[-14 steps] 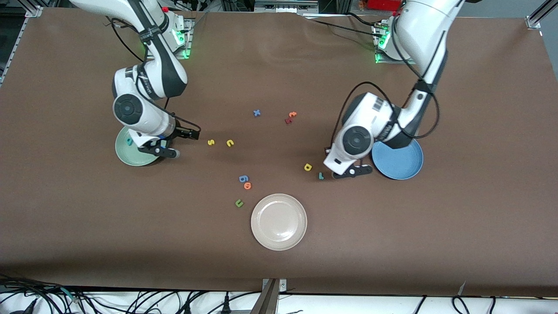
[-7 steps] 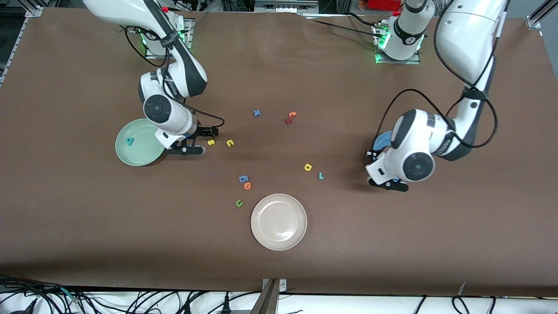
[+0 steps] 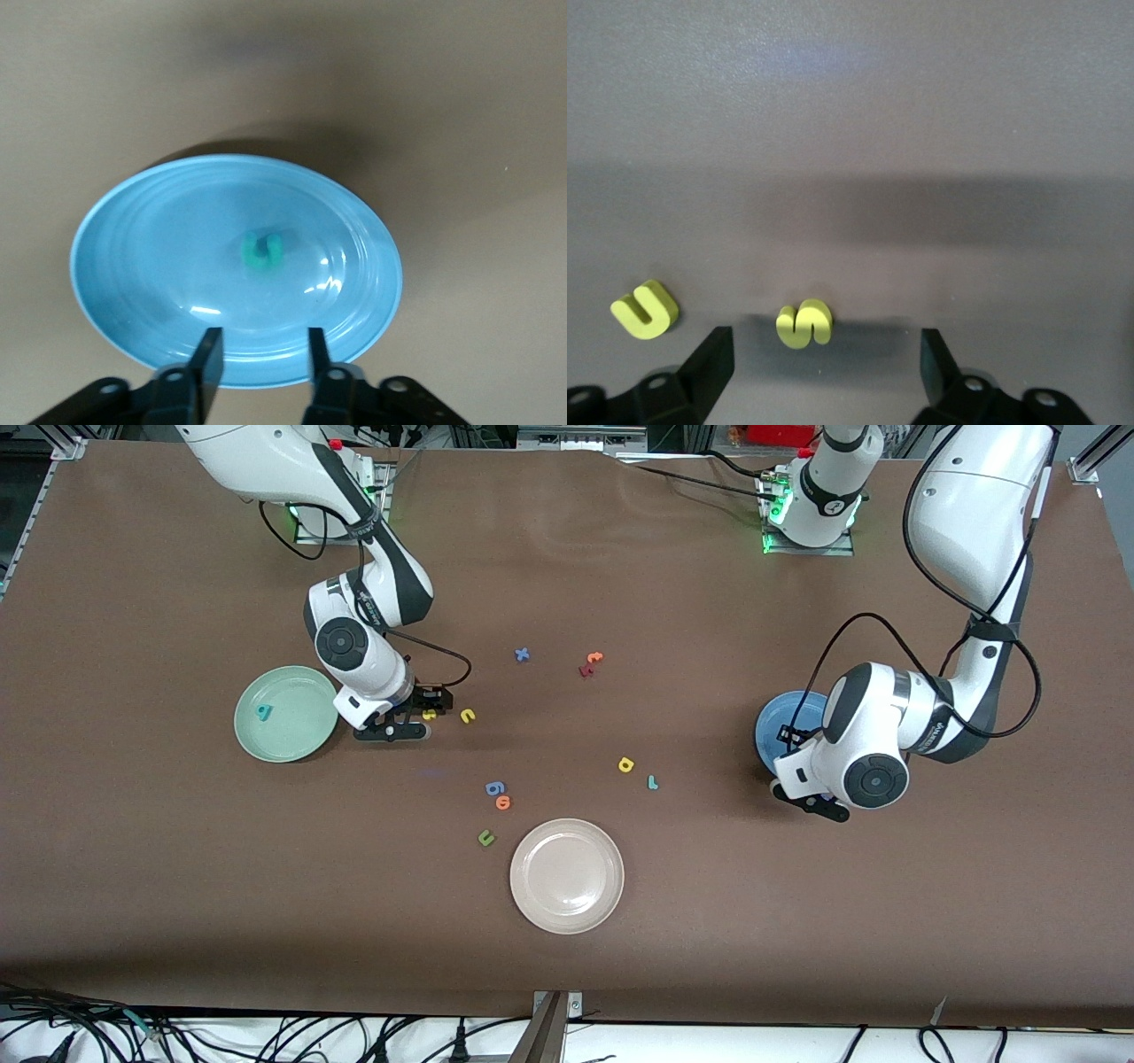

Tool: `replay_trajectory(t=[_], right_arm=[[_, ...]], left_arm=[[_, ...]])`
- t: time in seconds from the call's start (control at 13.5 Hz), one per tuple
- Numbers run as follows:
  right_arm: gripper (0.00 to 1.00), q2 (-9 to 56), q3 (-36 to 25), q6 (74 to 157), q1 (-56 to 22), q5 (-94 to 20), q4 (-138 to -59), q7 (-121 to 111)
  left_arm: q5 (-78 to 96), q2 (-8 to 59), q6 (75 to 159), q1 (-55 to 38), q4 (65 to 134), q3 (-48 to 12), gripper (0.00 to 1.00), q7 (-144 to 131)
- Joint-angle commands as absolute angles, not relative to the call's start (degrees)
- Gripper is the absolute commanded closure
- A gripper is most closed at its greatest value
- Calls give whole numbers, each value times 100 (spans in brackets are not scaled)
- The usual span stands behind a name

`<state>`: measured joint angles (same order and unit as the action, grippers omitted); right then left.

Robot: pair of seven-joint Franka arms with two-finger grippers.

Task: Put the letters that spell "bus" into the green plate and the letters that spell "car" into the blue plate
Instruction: 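Grasp the yellow s with the right gripper while the left gripper grasps the 1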

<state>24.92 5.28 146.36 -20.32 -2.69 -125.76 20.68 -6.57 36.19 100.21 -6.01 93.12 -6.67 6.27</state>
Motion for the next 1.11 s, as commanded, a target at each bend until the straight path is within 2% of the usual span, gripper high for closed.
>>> replay_trajectory(t=[0.0, 0.15, 0.37, 0.67, 0.89, 1.04], right_arm=[[8, 2575, 536, 14932, -2021, -176, -12665, 2065], [14, 2584, 536, 14941, -2021, -176, -12665, 2065], [33, 2593, 536, 14941, -2021, -176, -12665, 2057], [50, 2593, 536, 14941, -2021, -176, -12656, 2057], [73, 2593, 536, 14941, -2021, -176, -12656, 2048], [81, 2593, 536, 14933, -2021, -176, -12656, 2048]], left_arm=[[-748, 3604, 9940, -633, 9229, -686, 0, 738], [-364, 3630, 9975, -703, 9150, -703, 0, 241], [368, 3788, 10229, -940, 8816, -712, 0, -403], [870, 3849, 11476, -1282, 8833, -712, 0, -1280], [844, 4139, 12486, -1607, 8842, -703, 0, -2142], [791, 4271, 12892, -1792, 8842, -694, 0, -2704]])
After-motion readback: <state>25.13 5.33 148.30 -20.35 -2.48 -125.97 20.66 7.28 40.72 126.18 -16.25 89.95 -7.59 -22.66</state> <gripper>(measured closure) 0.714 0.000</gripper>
